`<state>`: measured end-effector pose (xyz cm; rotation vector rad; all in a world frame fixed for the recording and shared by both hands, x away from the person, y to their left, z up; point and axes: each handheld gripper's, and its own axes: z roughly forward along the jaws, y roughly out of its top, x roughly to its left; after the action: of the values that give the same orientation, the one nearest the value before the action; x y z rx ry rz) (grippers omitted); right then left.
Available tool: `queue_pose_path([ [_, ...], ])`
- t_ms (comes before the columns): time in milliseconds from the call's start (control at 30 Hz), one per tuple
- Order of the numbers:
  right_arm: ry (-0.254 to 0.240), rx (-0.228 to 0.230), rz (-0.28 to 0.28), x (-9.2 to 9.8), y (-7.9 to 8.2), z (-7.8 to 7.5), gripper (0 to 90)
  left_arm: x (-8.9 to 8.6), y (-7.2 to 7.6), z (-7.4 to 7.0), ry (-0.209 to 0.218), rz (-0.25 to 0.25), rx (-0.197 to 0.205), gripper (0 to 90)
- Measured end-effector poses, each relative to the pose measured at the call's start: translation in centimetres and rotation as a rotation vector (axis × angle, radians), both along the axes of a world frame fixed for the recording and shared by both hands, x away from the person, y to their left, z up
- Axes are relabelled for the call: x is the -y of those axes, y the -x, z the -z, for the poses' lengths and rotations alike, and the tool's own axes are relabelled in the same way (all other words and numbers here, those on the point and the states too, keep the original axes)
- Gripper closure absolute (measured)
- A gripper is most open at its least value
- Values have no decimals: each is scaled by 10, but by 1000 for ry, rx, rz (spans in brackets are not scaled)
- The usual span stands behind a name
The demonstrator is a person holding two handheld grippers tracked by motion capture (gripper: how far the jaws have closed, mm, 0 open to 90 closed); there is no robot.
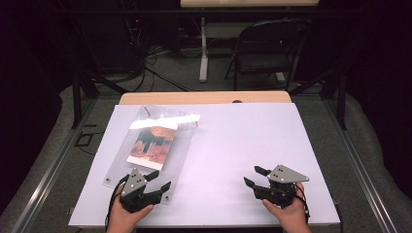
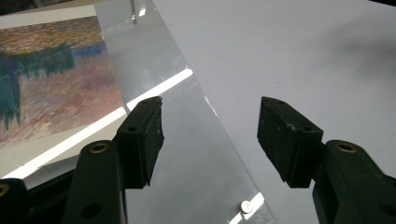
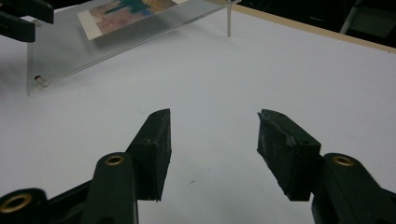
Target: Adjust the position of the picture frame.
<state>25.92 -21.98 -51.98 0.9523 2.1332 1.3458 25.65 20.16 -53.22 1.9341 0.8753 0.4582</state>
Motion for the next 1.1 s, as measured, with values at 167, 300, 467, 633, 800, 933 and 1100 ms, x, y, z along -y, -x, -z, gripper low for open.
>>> queue_pose_path([
  [167, 14, -5, 8, 0, 0, 2, 436, -2, -1, 0, -3, -23, -17, 401],
  [300, 23, -17, 10, -1, -1, 4, 421, -4, -3, 1, 9, -50, -31, 388],
  [467, 6, -32, 24, -1, -3, 6, 417, -10, -5, 1, 31, -83, -44, 381],
  [633, 4, -30, 35, -1, -5, 6, 404, -16, -6, 1, 51, -132, -63, 380],
  [800, 2, -30, 57, -1, -5, 5, 406, -22, -9, 1, 74, -161, -82, 387],
  [933, -2, -27, 48, -4, -2, 4, 462, -27, -11, -1, 53, -174, -85, 426],
  [1100, 21, -17, 33, -9, 1, 2, 521, -32, -15, -2, 41, -192, -87, 479],
])
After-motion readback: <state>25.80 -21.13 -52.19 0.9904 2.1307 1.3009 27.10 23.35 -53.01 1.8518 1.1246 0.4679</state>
